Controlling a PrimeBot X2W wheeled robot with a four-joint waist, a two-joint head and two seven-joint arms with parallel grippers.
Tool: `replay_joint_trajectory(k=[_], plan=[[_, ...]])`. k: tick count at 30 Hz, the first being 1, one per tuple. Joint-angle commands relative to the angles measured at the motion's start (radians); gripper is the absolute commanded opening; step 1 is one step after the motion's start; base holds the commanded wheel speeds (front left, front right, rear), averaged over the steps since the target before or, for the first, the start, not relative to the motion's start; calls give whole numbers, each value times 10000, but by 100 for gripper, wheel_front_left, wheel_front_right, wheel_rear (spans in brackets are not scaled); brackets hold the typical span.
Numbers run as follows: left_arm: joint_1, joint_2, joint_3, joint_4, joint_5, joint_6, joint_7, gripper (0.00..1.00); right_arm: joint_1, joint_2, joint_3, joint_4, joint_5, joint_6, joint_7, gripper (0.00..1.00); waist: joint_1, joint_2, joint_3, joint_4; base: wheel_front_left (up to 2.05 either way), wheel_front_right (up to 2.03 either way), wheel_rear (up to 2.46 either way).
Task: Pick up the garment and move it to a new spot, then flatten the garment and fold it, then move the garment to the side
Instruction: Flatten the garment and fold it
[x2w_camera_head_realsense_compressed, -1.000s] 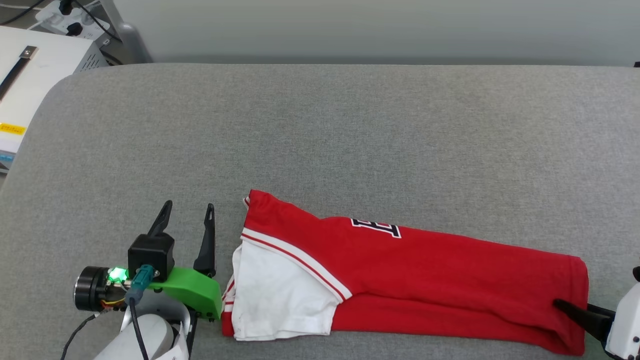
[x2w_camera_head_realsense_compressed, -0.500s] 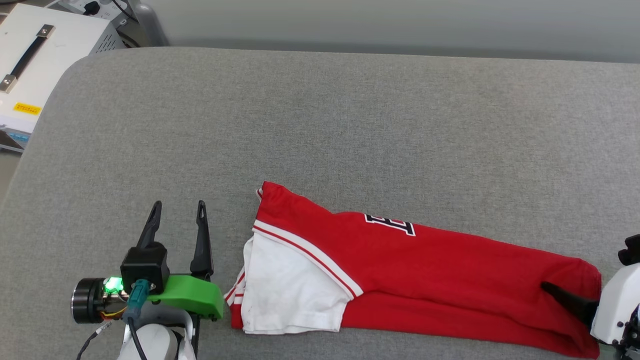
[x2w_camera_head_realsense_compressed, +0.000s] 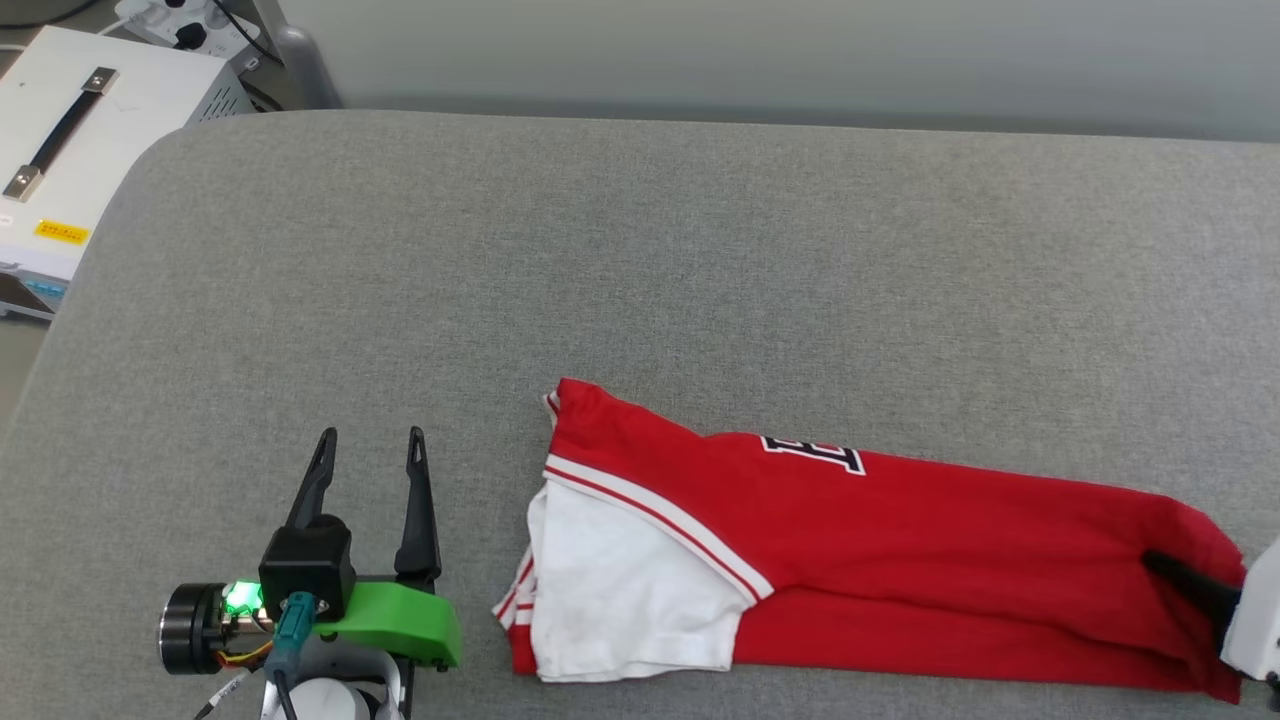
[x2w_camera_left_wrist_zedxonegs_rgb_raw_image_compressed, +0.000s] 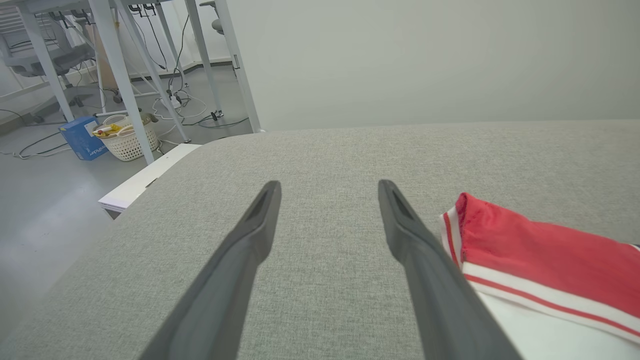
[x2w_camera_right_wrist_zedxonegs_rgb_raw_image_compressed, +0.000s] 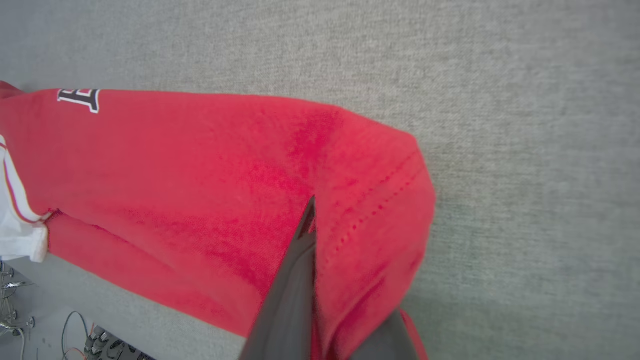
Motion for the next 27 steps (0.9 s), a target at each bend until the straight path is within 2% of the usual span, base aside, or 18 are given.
replay_joint_trajectory(k=[1,8,13,22,27], plan=[[196,-84,72,-36,153,-96,-58,100,95,-213,-165,122,109,-9,-96,0,-1,0,-72,-6,0,0,0],[291,-249,272,16,617,-443,-59,100,440,-1171,-663,524,245,-9,-16,0,-1,0,-239,-40,0,0,0],[395,-338,413,67,763,-601,-59,100,730,-1518,-1000,215,608,-9,251,0,-1,0,-398,-93,0,0,0],[495,-477,529,107,993,-885,-59,100,1298,-1777,-1193,-2209,581,-9,819,0,-1,0,-603,-77,0,0,0],[473,-546,579,51,1108,-956,-59,100,1163,-1535,-1258,-3660,278,-9,1289,0,-1,0,-513,-34,0,0,0]])
